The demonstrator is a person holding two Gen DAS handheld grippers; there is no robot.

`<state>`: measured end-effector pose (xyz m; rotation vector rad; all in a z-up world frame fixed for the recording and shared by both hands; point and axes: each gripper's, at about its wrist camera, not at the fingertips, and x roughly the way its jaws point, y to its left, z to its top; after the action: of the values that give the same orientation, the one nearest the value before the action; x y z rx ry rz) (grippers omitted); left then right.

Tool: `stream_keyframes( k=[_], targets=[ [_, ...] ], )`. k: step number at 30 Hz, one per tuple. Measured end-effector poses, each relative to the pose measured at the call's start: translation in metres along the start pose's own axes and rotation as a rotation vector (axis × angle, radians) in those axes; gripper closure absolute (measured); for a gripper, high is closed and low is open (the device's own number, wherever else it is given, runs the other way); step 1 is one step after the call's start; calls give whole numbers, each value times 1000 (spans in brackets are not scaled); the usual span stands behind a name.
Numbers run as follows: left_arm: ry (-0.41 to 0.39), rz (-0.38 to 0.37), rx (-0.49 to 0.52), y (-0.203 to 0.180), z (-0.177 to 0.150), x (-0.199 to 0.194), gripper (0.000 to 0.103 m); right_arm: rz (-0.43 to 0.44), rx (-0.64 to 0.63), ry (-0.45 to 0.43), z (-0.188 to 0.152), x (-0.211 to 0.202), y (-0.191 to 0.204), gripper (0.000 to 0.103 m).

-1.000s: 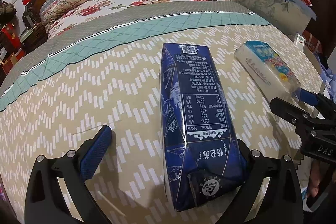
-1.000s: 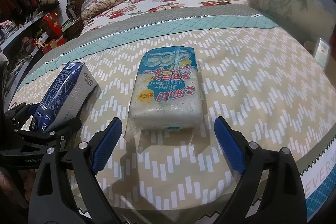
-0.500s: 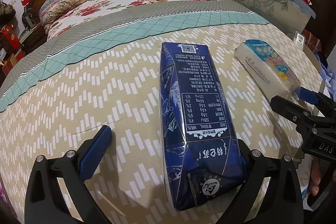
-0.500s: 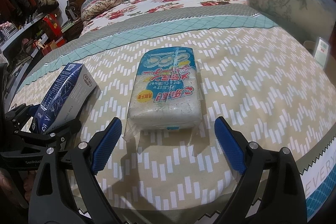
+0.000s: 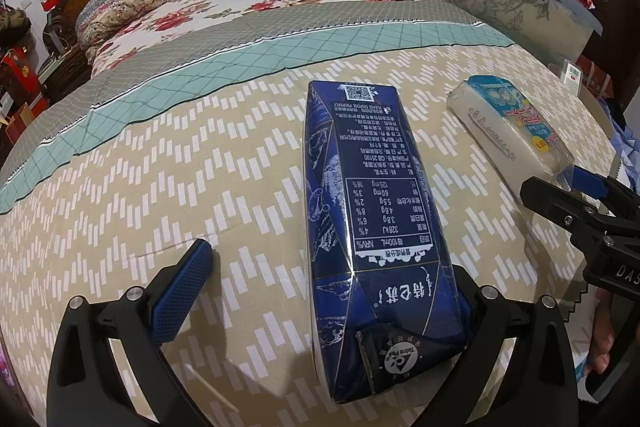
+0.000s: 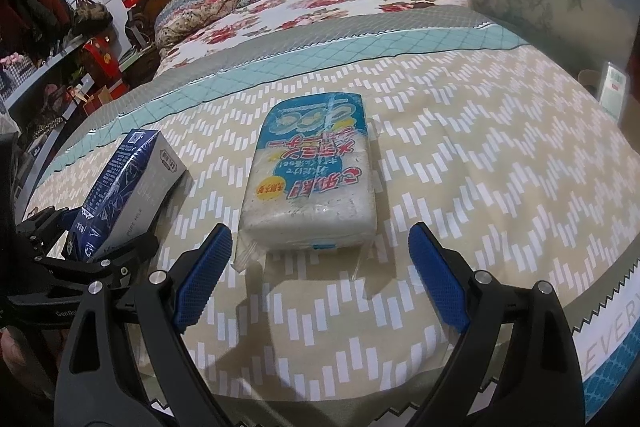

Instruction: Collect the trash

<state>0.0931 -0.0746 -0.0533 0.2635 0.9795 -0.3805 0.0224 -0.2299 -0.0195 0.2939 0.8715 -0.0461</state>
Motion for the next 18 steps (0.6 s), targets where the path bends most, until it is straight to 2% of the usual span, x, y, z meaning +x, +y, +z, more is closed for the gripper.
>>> stream_keyframes(
  k=[14, 18],
  targets=[
    [1, 2, 1, 0, 0, 0, 7, -6, -4, 5, 0, 0, 4, 12],
    [0, -37, -16, 4, 1, -2, 9, -4, -2, 11, 2, 1, 5, 11]
  ],
)
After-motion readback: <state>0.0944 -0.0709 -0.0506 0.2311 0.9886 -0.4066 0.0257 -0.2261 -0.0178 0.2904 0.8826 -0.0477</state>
